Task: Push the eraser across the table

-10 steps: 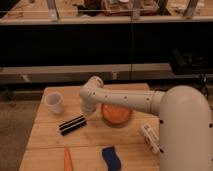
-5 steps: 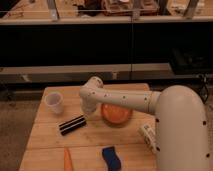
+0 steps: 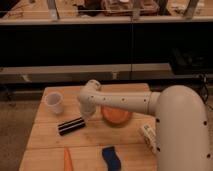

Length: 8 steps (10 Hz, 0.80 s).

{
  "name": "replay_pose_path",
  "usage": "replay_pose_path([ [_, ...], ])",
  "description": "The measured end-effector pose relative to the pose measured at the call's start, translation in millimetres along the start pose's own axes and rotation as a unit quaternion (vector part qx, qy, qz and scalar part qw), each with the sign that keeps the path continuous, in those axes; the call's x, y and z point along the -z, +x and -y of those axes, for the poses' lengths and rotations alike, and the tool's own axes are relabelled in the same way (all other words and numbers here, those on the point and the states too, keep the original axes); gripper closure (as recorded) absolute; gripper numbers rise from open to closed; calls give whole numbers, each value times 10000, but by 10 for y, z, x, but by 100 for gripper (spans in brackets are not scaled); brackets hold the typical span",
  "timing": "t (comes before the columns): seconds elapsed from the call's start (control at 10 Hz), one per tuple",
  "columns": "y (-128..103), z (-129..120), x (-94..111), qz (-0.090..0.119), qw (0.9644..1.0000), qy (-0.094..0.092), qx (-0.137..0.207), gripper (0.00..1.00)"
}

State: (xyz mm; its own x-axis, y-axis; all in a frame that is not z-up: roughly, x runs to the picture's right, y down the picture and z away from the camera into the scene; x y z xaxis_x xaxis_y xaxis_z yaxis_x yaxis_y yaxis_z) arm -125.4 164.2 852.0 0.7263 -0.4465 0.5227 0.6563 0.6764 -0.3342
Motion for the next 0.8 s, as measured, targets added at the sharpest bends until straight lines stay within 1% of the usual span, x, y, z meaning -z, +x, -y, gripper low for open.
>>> replay_pose_path([
  [0.2, -102, 50, -46, 4, 10000, 3, 71, 100],
  [0.4, -108, 19, -50, -51, 9998, 51, 209, 100],
  [0.6, -144, 43, -65, -53, 9997, 46, 220, 100],
  [0.8, -265, 67, -103, -43, 9996, 49, 273, 100],
])
